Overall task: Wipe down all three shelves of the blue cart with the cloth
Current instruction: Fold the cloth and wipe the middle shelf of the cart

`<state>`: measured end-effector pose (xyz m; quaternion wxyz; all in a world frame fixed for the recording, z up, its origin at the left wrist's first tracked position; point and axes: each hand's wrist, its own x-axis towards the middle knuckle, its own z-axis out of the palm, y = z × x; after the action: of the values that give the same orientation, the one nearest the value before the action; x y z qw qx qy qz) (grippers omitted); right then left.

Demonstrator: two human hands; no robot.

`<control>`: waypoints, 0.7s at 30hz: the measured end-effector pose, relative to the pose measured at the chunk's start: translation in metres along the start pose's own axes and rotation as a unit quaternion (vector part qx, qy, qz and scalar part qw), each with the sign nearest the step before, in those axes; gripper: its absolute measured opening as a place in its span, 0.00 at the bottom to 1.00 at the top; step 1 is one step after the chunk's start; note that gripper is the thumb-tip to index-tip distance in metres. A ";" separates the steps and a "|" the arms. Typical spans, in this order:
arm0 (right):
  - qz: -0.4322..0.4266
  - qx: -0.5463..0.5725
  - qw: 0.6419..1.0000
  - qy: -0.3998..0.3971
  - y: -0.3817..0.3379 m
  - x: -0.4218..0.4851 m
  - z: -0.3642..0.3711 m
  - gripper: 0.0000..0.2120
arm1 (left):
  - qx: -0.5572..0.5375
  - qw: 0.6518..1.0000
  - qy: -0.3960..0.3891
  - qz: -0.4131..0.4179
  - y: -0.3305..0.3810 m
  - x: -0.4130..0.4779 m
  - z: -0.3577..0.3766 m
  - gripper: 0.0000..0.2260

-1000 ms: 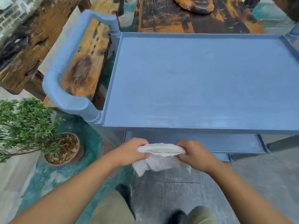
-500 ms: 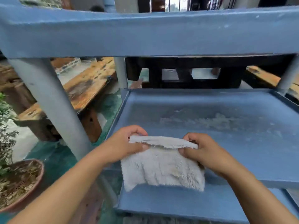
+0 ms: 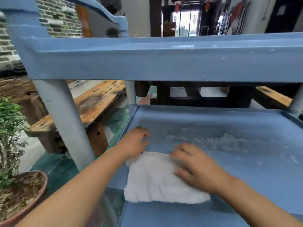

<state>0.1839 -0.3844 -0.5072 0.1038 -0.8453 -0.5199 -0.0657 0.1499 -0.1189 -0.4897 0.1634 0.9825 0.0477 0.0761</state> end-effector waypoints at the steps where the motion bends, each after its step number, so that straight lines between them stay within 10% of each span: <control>1: -0.051 0.038 0.998 -0.020 -0.006 0.002 0.001 0.20 | 0.003 1.000 0.000 0.001 -0.001 0.009 0.001 0.10; 11: -0.167 0.117 0.957 -0.205 -0.014 0.026 0.030 0.24 | 0.028 0.999 -0.039 -0.008 -0.030 0.088 0.047 0.20; 21: -0.156 0.096 0.960 -0.212 0.018 0.056 0.039 0.31 | 0.158 0.981 -0.106 0.043 -0.050 0.093 0.064 0.23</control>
<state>0.2251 -0.3343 -0.5350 0.0602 -0.7346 -0.6590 0.1499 0.2484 -0.0806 -0.5534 0.0070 0.9995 -0.0005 -0.0304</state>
